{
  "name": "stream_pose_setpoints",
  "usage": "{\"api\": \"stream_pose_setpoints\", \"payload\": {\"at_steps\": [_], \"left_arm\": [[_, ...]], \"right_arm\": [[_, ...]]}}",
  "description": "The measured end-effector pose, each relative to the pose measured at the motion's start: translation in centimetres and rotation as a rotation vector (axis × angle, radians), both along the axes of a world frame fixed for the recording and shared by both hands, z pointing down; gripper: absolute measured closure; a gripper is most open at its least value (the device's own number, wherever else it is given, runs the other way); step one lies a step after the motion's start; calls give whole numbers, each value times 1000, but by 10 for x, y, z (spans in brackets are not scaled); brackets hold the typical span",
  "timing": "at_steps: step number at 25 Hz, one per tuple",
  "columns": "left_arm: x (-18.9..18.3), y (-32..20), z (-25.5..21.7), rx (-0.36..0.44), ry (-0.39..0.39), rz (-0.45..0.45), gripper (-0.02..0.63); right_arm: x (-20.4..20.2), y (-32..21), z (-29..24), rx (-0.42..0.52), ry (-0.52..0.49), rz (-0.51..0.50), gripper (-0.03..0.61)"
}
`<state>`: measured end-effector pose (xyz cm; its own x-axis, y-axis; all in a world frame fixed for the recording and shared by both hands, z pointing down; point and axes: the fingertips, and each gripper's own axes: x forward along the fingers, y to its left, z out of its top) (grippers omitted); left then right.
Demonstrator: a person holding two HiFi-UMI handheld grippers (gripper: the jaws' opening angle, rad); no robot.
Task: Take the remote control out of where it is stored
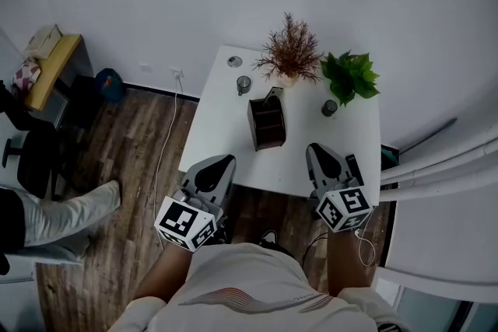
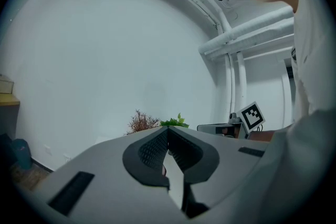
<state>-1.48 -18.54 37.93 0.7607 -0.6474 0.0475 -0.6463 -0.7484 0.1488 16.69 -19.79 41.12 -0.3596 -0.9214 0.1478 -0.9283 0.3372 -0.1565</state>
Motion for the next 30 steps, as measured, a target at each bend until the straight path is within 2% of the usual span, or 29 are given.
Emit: {"api": "stream_pose_setpoints", "payload": {"at_steps": [8, 12, 17, 26, 30], "left_arm": [[-10, -2, 8, -16, 1, -23, 606], [-25, -4, 17, -42, 8, -48, 606], [-46, -11, 28, -72, 14, -76, 606], [-71, -35, 50, -119, 24, -101, 606], [-85, -43, 56, -137, 24, -108, 606]], "right_arm": [[5, -34, 8, -45, -3, 57, 537], [-4, -68, 19, -90, -46, 53, 423], [-18, -116, 45, -153, -66, 71, 386], [-25, -189, 121, -345, -48, 129, 344], [-15, -214, 140, -411, -13, 192, 342]]}}
